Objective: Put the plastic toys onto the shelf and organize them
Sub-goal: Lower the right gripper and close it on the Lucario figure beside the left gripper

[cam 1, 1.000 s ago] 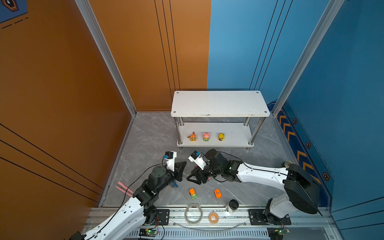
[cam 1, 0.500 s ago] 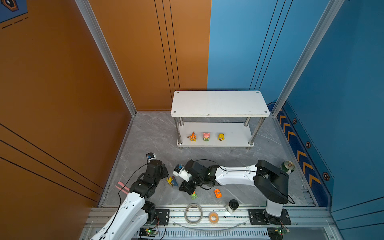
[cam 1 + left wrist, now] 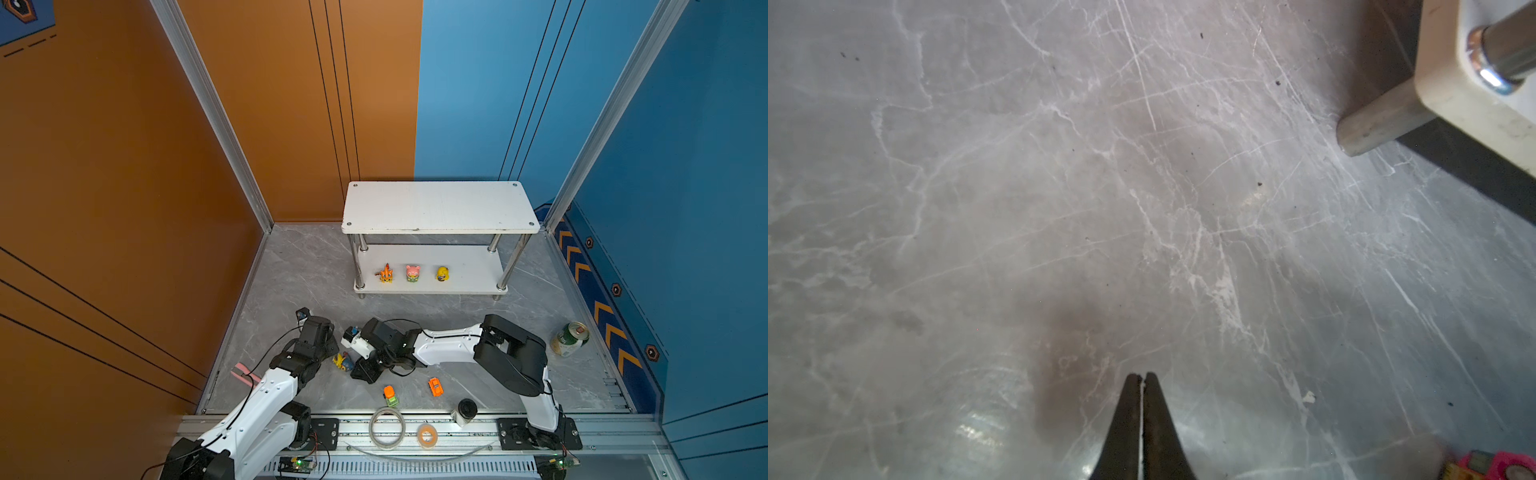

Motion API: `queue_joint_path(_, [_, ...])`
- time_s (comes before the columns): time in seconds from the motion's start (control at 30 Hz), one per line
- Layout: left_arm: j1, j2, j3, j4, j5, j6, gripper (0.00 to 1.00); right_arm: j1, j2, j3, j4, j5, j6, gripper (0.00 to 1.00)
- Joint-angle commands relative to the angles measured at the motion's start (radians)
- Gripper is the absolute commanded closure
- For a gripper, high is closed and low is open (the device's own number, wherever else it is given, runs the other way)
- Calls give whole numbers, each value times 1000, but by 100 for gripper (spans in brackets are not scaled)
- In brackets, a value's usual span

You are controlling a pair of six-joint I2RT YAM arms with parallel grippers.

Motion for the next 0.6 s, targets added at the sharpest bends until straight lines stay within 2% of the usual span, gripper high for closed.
queue_joint_path(0.0, [6, -8, -17, 21, 21, -14, 93, -38, 43, 37, 34, 50, 24, 80])
queue_joint_path(0.23, [5, 17, -29, 52, 53, -29, 92, -82, 24, 55, 33, 72, 44, 73])
queue_joint_path(0.27, [4, 17, -31, 55, 56, -30, 92, -87, 24, 47, 29, 74, 54, 70])
queue_joint_path(0.4, [2, 10, -42, 57, 60, -35, 93, -101, -51, -7, 39, 41, 152, 46])
queue_joint_path(0.57, [4, -16, -45, 54, 51, -40, 93, -87, -72, -40, 94, 4, 262, 36])
